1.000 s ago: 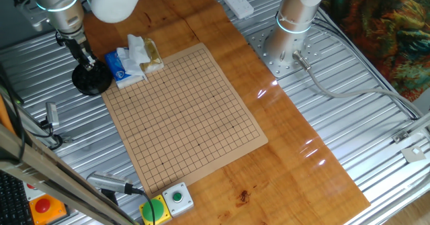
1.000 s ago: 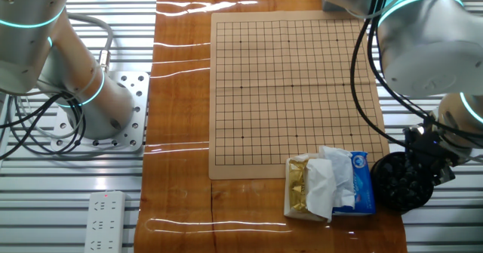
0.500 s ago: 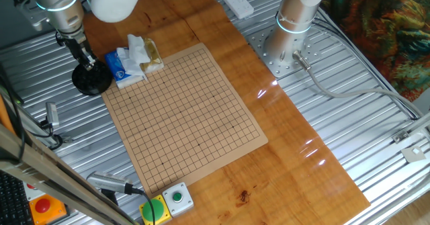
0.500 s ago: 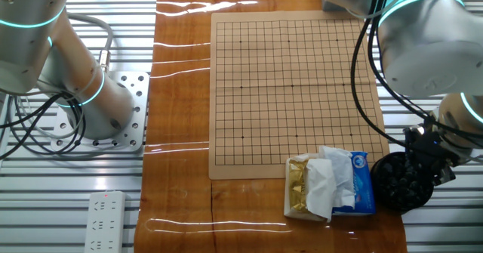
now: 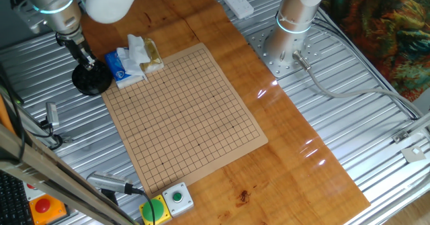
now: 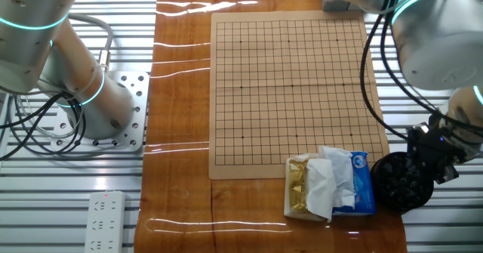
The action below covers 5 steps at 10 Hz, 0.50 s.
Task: Play the first move as black on the 3-4 point in the upper right corner of the Go board
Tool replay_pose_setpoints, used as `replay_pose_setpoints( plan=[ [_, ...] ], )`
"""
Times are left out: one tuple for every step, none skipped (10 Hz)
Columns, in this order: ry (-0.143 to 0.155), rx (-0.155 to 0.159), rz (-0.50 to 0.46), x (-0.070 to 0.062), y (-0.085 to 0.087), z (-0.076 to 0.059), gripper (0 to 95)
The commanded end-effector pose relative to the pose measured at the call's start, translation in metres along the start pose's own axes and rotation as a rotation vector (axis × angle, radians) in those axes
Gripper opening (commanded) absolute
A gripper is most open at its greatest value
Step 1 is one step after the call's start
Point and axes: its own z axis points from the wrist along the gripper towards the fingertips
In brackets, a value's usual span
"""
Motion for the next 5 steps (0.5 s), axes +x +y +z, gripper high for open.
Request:
replay_pose_setpoints(
  plan=[
    [-0.003, 0.009, 0.082, 0.004, 0.0007, -0.0015, 0.0],
    [-0.003, 0.011, 0.106, 0.004, 0.0007, -0.0015, 0.0],
    [-0.004, 0.011, 0.117, 0.004, 0.0007, -0.0015, 0.0],
    [-0.006, 0.006, 0.153, 0.004, 0.0007, -0.0015, 0.0],
    [-0.004, 0.007, 0.168, 0.004, 0.0007, -0.0015, 0.0]
  ],
)
